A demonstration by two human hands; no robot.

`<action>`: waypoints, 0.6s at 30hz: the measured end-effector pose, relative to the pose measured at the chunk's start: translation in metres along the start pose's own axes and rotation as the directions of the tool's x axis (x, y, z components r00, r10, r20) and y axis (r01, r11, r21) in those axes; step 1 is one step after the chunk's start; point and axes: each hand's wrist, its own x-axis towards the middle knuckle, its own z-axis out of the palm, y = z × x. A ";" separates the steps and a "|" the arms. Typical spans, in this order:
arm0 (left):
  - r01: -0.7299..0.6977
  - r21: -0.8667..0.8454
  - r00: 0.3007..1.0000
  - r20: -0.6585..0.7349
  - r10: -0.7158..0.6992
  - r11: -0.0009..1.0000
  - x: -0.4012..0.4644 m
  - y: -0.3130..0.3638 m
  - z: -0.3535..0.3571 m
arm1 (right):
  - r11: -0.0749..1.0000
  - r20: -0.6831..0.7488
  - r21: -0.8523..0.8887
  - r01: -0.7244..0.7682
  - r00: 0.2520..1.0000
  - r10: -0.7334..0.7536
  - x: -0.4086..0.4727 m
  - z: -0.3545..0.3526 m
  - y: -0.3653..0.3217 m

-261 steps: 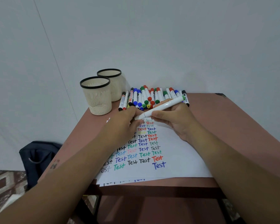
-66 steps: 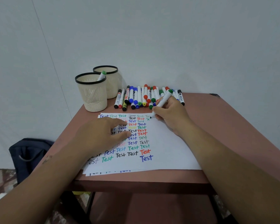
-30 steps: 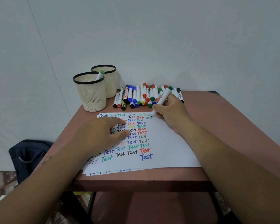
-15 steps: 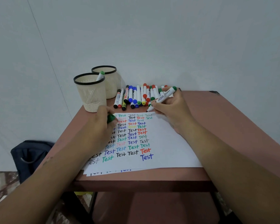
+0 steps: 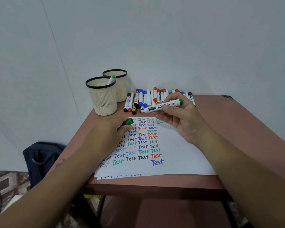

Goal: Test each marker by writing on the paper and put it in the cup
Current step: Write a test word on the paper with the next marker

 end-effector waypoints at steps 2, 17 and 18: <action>-0.014 0.005 1.000 0.019 0.014 1.000 0.000 0.001 -0.001 | 0.999 0.030 -0.024 -0.023 0.999 0.024 -0.001 0.001 0.001; -0.158 -0.018 0.987 0.020 0.158 0.987 -0.002 0.002 -0.004 | 0.988 0.096 -0.113 -0.102 0.989 0.113 -0.001 0.005 0.007; -0.171 -0.013 0.985 0.027 0.171 0.985 -0.002 0.002 -0.004 | 0.986 0.102 -0.123 -0.110 0.987 0.123 -0.002 0.006 0.007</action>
